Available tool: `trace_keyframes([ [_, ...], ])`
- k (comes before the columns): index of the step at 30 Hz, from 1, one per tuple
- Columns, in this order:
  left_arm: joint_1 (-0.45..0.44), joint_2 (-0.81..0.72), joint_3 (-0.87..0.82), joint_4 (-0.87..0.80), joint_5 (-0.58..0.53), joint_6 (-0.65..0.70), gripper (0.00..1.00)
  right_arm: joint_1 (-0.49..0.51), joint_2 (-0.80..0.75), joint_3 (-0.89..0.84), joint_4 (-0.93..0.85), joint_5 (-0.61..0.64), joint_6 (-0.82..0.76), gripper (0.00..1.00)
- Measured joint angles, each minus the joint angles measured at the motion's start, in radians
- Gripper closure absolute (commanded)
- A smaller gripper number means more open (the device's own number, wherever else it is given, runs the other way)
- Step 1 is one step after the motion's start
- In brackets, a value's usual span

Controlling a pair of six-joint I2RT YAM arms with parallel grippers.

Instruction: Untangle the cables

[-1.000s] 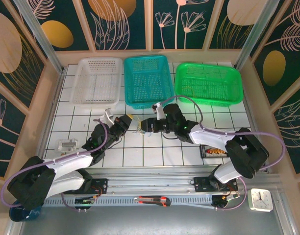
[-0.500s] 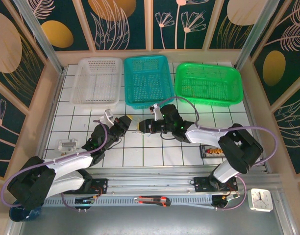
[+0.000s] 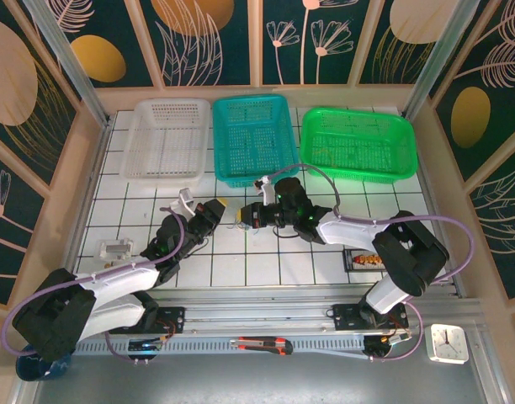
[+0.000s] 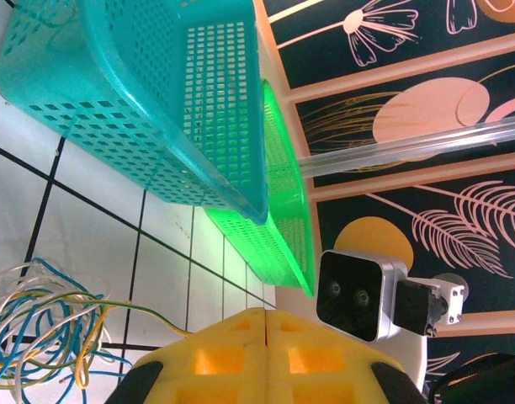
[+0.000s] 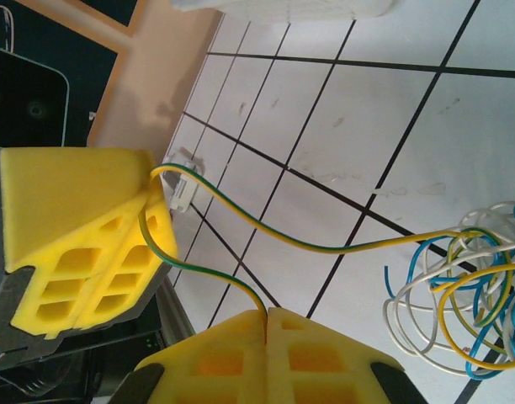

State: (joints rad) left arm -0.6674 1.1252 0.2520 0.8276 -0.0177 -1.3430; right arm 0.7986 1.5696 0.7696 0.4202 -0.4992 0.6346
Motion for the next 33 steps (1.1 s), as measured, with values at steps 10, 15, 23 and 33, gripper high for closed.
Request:
trace_keyframes([
  [10,0.001,0.000,-0.042,0.009,-0.034,0.050,0.26,-0.004,-0.076,0.023,-0.091,0.016,-0.030,1.00],
  [15,0.001,-0.040,-0.086,-0.026,-0.077,0.121,0.02,-0.019,-0.138,0.072,-0.173,0.039,-0.068,1.00],
  [23,0.002,-0.095,-0.061,-0.153,-0.115,0.386,0.01,-0.041,-0.168,0.160,-0.305,0.058,-0.133,1.00],
  [33,0.002,0.092,0.065,-0.235,-0.050,0.756,0.01,-0.044,-0.168,0.208,-0.375,0.056,-0.159,1.00],
])
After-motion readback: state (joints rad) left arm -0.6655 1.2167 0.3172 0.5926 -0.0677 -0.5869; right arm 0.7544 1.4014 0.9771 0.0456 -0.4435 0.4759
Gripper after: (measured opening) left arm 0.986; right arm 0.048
